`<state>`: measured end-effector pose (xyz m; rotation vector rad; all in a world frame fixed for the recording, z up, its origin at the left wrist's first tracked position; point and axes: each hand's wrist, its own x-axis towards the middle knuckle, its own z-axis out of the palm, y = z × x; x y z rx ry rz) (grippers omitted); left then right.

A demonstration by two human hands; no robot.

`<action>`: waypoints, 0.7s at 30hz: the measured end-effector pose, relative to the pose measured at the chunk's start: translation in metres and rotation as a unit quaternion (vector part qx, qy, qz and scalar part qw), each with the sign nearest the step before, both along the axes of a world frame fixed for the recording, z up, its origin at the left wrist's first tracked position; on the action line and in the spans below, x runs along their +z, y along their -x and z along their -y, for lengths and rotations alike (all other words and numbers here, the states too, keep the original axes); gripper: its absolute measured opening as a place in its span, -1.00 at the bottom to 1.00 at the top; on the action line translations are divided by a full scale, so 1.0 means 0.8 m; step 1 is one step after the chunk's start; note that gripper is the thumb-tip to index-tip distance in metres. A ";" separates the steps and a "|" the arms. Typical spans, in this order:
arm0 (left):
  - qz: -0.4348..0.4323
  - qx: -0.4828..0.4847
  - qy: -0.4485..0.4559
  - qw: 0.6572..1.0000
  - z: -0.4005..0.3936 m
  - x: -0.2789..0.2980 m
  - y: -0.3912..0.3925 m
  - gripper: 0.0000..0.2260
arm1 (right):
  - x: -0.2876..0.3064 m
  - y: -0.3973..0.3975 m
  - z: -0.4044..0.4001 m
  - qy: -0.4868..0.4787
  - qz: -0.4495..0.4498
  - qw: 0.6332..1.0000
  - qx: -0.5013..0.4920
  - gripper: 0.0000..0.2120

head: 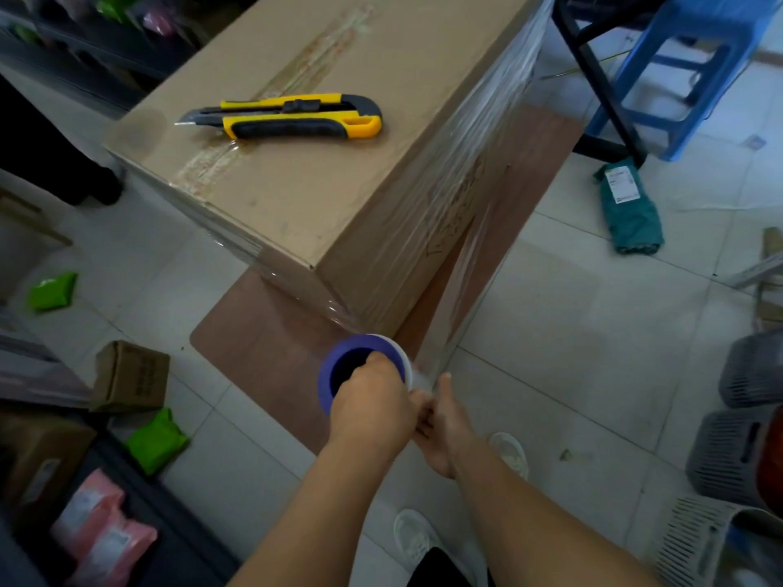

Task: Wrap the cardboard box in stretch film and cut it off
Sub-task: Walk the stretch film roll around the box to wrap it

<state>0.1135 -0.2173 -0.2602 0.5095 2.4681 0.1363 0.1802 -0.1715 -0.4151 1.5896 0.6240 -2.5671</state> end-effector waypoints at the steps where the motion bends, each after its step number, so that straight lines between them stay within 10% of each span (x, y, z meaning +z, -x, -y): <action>1: 0.001 0.000 -0.002 1.000 0.002 -0.001 0.001 -0.65 | -0.002 0.001 0.003 -0.001 0.001 1.000 -0.001 -0.41; 21: -0.003 -0.029 0.026 0.999 0.034 -0.002 0.019 -0.68 | -0.029 0.007 0.041 0.021 0.037 0.999 0.026 -0.28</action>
